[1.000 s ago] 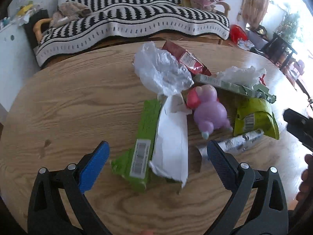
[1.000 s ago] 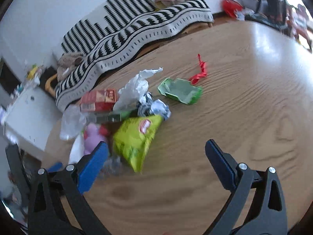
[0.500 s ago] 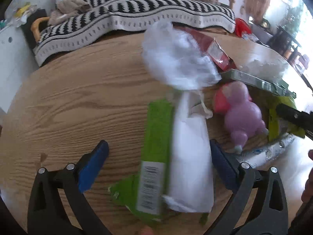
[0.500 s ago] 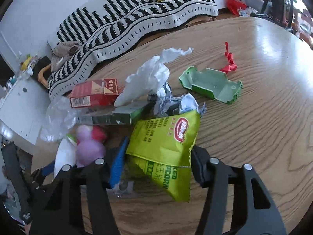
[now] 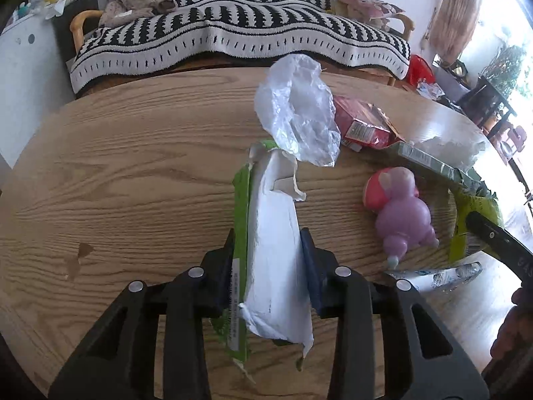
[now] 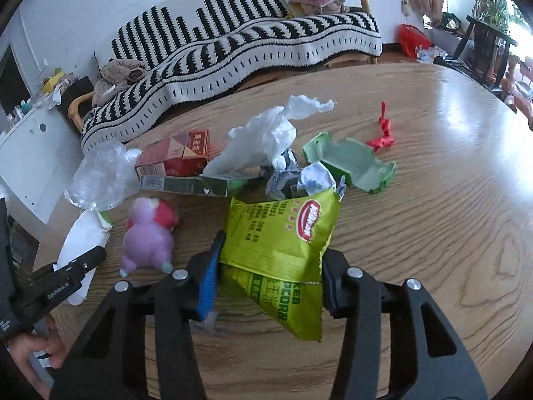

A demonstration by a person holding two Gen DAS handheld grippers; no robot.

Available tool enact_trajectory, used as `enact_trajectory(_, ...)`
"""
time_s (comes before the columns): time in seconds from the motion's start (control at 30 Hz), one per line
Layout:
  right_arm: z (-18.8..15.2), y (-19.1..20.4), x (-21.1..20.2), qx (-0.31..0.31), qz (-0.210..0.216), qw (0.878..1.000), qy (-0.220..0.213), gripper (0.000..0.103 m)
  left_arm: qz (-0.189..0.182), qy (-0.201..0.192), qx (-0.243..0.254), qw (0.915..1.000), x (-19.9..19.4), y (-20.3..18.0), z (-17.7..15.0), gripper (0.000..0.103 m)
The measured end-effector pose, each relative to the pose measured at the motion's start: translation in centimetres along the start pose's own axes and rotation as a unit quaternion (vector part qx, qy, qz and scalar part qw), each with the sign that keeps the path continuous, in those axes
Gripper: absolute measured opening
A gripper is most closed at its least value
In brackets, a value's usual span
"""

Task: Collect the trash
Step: 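Carry both held items to the black bin and open both tools over it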

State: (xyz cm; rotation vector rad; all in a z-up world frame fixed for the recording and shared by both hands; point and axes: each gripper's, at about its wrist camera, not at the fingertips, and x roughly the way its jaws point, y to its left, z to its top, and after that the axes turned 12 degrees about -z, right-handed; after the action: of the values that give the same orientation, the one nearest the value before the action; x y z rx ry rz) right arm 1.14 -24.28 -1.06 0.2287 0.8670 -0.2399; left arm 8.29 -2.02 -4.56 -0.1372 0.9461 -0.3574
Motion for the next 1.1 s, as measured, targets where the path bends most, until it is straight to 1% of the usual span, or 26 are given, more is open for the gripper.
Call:
enact_trajectory(0.17, 0.2, 0.3, 0.0, -0.003, 0.002, 1.000, -0.001, 0.048, 0.002, -0.008, 0.000, 1.0000, -0.7, 0.2, 0.0, 0.036)
enact_trajectory(0.27, 0.3, 0.5, -0.2, -0.007, 0.006, 1.000, -0.006, 0.049, -0.003, -0.009, 0.003, 0.9999, -0.9, -0.1, 0.0, 0.036)
enact_trajectory(0.33, 0.2, 0.6, -0.6, -0.007, 0.022, 1.000, -0.009, 0.049, -0.006, -0.009, 0.006, 0.9999, -1.0, -0.3, 0.0, 0.036)
enact_trajectory(0.4, 0.3, 0.6, -0.8, -0.005, 0.051, 0.999, -0.009, 0.049, -0.007, -0.009, 0.006, 0.9999, -1.1, -0.3, 0.0, 0.036)
enact_trajectory(0.43, 0.3, 0.8, -1.0, -0.005, 0.073, 0.997, -0.010, 0.049, -0.008, -0.011, 0.006, 0.9999, -1.1, -0.3, 0.0, 0.036)
enact_trajectory(0.5, 0.3, 1.1, -1.3, -0.009, 0.099, 0.995, -0.011, 0.049, -0.007, -0.017, 0.005, 0.9998, -1.5, -0.3, 0.0, 0.036)
enact_trajectory(0.57, 0.3, 1.3, -1.5, -0.012, 0.117, 0.993, -0.013, 0.049, -0.006, -0.019, 0.006, 0.9998, -1.6, -0.2, 0.1, 0.036)
enact_trajectory(0.6, 0.3, 1.4, -1.7, -0.014, 0.120, 0.993, -0.014, 0.049, -0.006, -0.020, 0.006, 0.9998, -1.6, -0.3, 0.1, 0.036)
enact_trajectory(0.67, 0.3, 1.5, -2.0, -0.023, 0.112, 0.993, -0.024, 0.049, -0.006, -0.020, 0.007, 0.9998, -1.6, -0.4, 0.1, 0.036)
enact_trajectory(0.83, 0.3, 1.2, -2.7, -0.034, 0.061, 0.996, -0.047, 0.049, -0.007, -0.018, 0.011, 0.9998, -1.7, -0.4, 0.2, 0.037)
enact_trajectory(0.97, 0.4, 0.6, -2.1, -0.021, 0.055, 0.998, -0.036, 0.049, -0.007, -0.017, 0.010, 0.9998, -1.6, -0.4, 0.2, 0.037)
enact_trajectory(1.1, 0.4, 0.6, -2.0, -0.022, 0.051, 0.998, -0.036, 0.049, -0.007, -0.017, 0.012, 0.9998, -1.6, -0.5, 0.2, 0.037)
